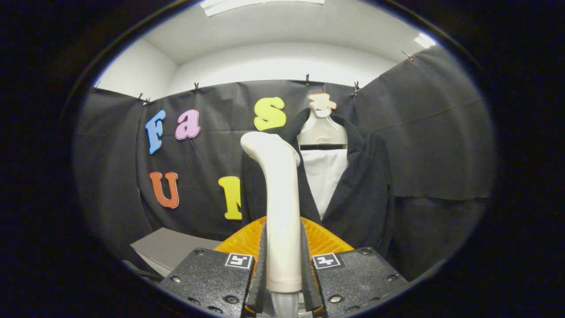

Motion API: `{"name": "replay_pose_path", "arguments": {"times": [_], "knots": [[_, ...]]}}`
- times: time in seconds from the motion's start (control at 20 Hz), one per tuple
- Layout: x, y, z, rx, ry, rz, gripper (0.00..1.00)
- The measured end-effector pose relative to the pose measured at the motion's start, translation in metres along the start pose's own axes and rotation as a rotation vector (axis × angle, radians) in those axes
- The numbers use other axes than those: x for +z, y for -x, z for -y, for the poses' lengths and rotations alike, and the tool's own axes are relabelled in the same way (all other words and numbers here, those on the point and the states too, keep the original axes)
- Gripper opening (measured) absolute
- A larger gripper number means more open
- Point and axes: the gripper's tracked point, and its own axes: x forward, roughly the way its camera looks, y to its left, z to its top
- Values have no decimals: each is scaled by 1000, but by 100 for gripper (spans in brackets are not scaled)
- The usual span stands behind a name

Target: Iron the clothes twice with a garment steamer, once on the left side and once on the right side.

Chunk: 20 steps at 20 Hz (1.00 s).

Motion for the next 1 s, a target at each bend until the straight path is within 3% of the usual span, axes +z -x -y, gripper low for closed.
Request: {"name": "replay_pose_path", "arguments": {"times": [1.0], "knots": [[-108, -16, 34, -53, 40, -190, 36]]}}
